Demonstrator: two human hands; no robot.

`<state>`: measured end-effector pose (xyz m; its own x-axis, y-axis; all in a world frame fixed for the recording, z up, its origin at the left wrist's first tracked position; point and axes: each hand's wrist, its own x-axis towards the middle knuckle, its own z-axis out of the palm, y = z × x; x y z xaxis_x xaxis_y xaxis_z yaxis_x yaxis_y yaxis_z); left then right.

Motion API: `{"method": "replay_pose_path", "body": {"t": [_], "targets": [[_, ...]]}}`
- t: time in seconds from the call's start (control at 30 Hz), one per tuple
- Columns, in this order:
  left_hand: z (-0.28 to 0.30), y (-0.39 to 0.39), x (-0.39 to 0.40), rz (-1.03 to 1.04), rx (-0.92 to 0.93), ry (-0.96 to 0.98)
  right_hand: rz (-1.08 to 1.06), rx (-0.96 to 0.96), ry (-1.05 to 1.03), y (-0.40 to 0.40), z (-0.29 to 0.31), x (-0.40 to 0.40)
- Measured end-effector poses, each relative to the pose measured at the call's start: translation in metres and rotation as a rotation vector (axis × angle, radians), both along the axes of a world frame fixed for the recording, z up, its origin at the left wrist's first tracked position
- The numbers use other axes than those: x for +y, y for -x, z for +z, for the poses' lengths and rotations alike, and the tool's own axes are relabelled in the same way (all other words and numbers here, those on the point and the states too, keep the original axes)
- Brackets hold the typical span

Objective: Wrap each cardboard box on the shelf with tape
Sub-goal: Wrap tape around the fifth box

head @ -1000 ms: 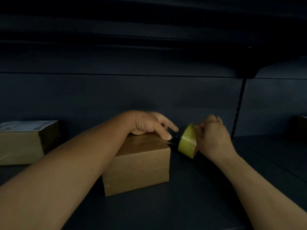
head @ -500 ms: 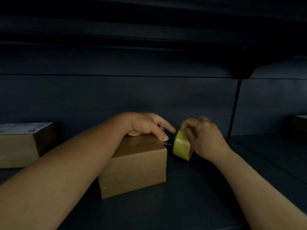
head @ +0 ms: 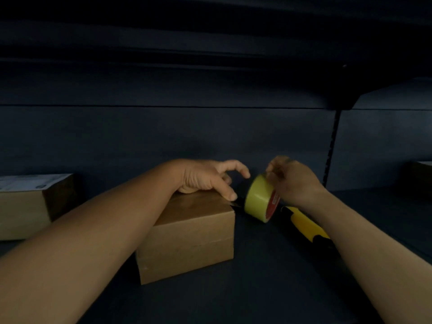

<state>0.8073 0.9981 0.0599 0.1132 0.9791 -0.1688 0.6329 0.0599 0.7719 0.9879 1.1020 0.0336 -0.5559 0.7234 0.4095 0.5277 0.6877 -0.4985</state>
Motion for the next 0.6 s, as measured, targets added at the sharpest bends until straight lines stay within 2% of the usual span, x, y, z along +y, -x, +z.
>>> {"method": "replay_pose_path", "body": {"t": [0.13,0.23,0.43,0.6], "targets": [[0.002,-0.009,0.001,0.004,0.188,0.019,-0.115,-0.077,-0.014,0.003,0.004,0.006],[0.003,-0.016,0.003,0.021,0.297,0.048,-0.164,-0.202,-0.122,0.005,0.009,0.007],[0.002,-0.018,0.008,0.030,0.312,0.057,-0.218,-0.385,-0.299,0.007,0.010,0.007],[0.003,-0.017,0.010,0.023,0.292,0.071,-0.208,-0.370,-0.340,0.004,0.006,0.012]]}}
